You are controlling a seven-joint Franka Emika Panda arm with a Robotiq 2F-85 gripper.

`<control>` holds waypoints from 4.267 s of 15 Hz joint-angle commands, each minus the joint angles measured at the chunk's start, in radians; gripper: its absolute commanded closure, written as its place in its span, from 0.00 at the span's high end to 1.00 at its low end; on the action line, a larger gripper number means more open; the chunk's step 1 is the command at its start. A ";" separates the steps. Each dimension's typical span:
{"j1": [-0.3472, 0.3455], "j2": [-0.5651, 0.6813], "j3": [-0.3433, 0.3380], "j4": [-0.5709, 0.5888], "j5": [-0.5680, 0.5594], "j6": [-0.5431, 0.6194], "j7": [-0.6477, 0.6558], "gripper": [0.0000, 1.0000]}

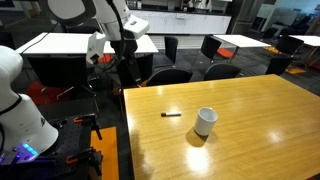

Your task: Pick up the marker and put it in the cup

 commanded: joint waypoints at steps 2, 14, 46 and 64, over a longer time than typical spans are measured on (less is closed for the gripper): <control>0.008 0.039 0.095 -0.064 0.020 0.179 0.155 1.00; -0.067 0.420 0.219 -0.020 -0.110 0.613 0.286 1.00; -0.031 1.050 0.133 0.446 -0.630 0.613 0.851 1.00; -0.133 1.119 0.213 0.524 -0.619 0.574 0.772 1.00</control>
